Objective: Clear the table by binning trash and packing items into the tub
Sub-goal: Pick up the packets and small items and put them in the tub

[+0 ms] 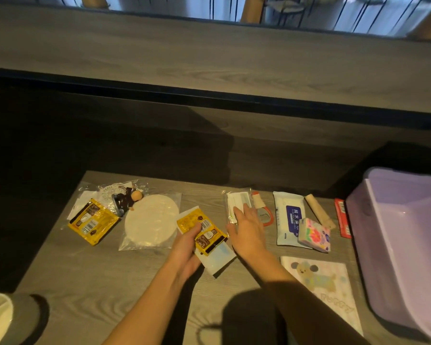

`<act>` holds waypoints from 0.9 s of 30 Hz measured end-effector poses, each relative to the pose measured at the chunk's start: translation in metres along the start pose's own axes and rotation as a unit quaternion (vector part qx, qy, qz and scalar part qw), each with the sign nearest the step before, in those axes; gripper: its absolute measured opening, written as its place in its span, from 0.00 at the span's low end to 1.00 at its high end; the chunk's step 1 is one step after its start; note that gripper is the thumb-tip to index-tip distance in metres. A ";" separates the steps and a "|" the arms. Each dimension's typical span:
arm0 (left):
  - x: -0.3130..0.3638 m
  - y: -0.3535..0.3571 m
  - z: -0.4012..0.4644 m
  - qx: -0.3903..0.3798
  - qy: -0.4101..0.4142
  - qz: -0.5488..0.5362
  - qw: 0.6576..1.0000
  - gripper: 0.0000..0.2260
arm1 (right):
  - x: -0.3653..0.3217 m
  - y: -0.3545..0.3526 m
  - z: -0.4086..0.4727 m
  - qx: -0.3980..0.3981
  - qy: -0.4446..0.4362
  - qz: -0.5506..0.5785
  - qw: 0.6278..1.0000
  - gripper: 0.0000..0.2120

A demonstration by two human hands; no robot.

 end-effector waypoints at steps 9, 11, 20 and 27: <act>0.004 -0.004 -0.002 0.021 0.002 0.036 0.999 0.14 | -0.003 -0.005 0.002 0.047 -0.068 -0.044 0.996 0.18; 0.005 0.002 -0.003 0.007 0.003 0.030 1.000 0.14 | -0.005 -0.014 -0.007 0.051 -0.063 0.087 0.993 0.10; -0.015 0.024 -0.010 -0.082 -0.038 0.068 0.994 0.08 | -0.039 0.005 -0.070 -0.106 -0.164 0.239 0.951 0.13; -0.026 0.024 -0.009 -0.031 -0.049 0.021 0.998 0.12 | 0.040 -0.034 0.004 0.066 0.023 0.068 0.995 0.18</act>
Point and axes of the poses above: each hand's wrist, its own z-axis towards the middle knuckle, its own y-axis out of the palm, x = y × z, the point moved 9 cm from there along z, towards the middle knuckle, and after that the axes turned 6 degrees about y, right-handed, at the moved point
